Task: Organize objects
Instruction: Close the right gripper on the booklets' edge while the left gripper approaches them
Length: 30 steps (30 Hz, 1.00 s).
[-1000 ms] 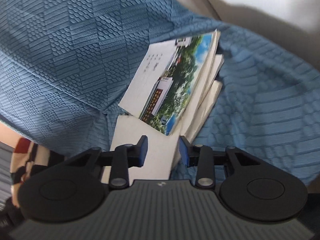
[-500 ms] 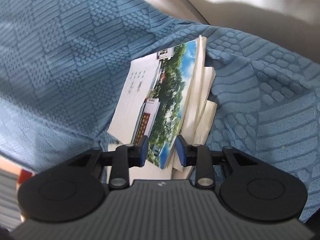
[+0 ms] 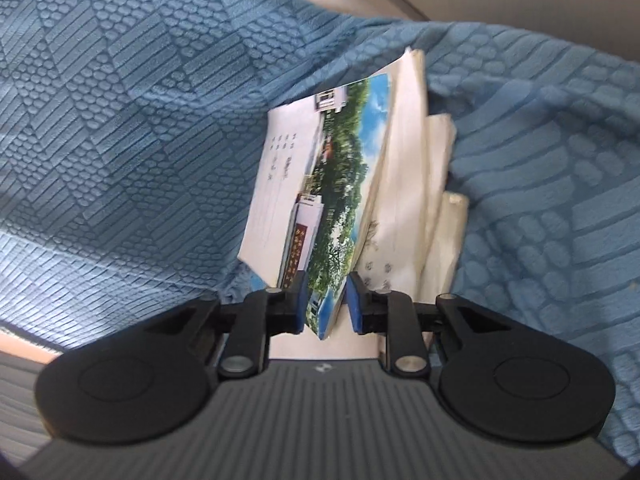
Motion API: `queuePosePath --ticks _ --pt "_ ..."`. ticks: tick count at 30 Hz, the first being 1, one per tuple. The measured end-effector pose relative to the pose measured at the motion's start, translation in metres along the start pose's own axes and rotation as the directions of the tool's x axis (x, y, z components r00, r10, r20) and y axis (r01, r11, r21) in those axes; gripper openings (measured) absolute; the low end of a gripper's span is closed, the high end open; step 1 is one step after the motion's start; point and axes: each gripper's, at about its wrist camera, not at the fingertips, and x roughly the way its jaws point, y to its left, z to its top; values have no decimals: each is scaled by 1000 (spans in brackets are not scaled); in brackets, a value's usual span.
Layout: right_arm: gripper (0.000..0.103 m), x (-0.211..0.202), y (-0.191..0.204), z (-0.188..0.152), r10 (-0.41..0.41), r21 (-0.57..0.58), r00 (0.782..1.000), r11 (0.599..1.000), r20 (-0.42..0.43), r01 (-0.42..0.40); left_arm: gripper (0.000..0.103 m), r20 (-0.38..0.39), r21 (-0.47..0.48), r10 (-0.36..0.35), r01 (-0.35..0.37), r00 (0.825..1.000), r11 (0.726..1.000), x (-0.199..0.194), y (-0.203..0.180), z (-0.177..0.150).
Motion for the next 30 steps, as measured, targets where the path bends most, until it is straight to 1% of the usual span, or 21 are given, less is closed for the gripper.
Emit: queuePosePath --ticks 3,6,9,12,16,18,20,21,22,23,24,25,27,29,30 --pt "24 1 5 -2 43 -2 999 999 -8 -43 75 -1 -76 -65 65 998 995 8 8 9" --pt "24 -1 9 1 76 0 997 997 7 -76 75 1 -181 -140 138 990 974 20 20 18" --pt "24 -2 9 4 97 22 995 995 14 -97 74 9 -297 -211 204 977 933 38 36 26" --pt "24 1 6 4 95 49 995 994 4 -95 70 11 -411 -270 250 963 877 60 51 31" --pt "24 1 5 5 100 56 995 993 1 -100 65 15 -512 -306 270 952 815 85 63 34" --pt "24 0 5 5 102 58 995 993 1 -102 63 17 -536 -307 268 951 801 92 65 35" --pt "24 0 4 5 106 65 994 992 -2 -105 59 12 -547 -303 260 953 796 99 64 35" --pt "24 0 4 5 108 69 994 992 -3 -107 55 9 -553 -305 259 952 792 102 63 35" --pt "24 0 3 5 109 73 994 991 -5 -108 50 6 -559 -311 261 950 787 106 63 35" --pt "24 0 3 6 111 77 994 991 -6 -110 47 2 -566 -317 262 948 782 110 62 34" --pt "24 -1 2 6 113 80 994 990 -7 -112 40 1 -574 -319 261 948 776 112 62 34" --pt "24 -1 2 6 114 83 993 990 -8 -113 30 6 -580 -320 264 947 771 114 61 33" --pt "24 -1 1 6 102 89 995 991 -10 -101 20 19 -586 -332 279 943 761 116 59 33" --pt "24 0 -2 8 101 107 995 989 -11 -99 18 22 -590 -324 273 946 760 118 57 34" --pt "24 0 -4 8 104 118 995 988 -10 -102 15 24 -589 -324 275 946 760 119 56 35"
